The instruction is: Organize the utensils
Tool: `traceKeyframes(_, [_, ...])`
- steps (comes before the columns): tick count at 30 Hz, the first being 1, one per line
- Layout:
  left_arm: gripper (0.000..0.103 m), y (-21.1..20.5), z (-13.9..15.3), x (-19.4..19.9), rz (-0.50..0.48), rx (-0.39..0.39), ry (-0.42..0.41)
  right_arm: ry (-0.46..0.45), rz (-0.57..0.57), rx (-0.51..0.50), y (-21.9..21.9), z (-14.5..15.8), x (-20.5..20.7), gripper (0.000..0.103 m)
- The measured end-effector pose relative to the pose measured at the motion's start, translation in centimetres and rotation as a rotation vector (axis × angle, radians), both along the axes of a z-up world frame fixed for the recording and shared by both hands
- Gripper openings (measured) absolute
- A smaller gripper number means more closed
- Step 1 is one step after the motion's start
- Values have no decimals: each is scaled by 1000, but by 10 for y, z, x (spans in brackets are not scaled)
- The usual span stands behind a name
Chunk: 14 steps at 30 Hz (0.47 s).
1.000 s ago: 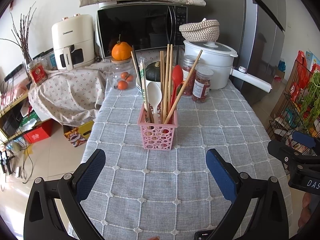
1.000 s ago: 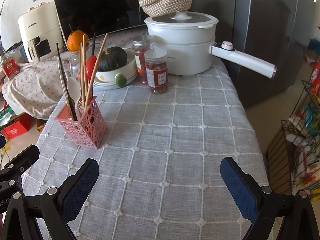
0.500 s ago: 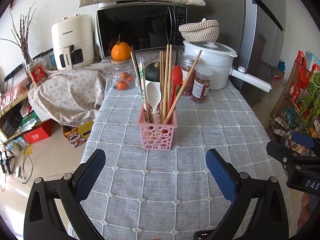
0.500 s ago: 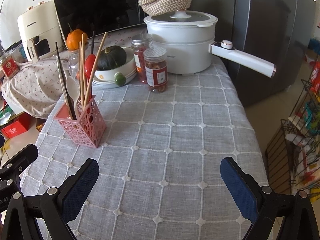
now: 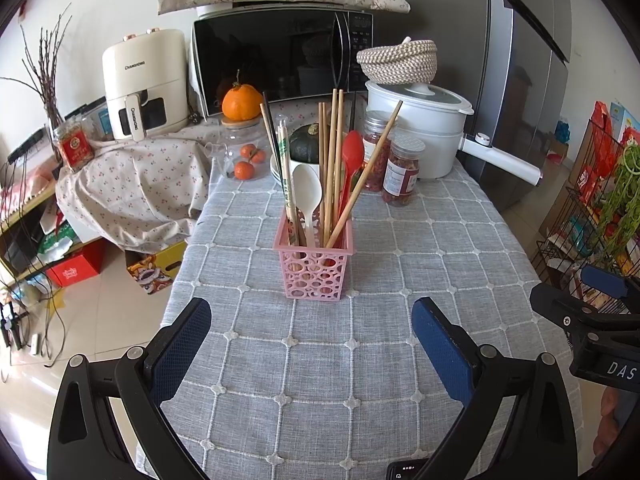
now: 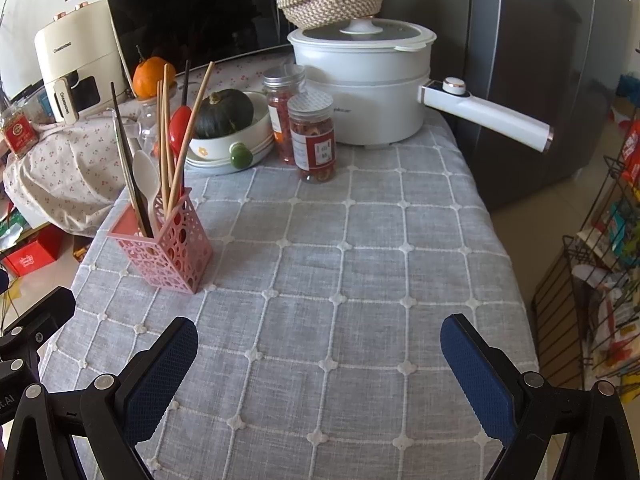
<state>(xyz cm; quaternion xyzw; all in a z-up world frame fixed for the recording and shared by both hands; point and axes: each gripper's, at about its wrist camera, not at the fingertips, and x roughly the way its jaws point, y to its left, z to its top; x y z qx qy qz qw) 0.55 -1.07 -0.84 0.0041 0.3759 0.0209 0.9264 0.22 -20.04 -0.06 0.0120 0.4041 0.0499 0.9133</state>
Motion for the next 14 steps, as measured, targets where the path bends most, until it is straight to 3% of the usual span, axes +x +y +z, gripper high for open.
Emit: traceKeyframes(14, [102,-1,-3,1,-4,-12,17,7,2,2,1,0,1,100])
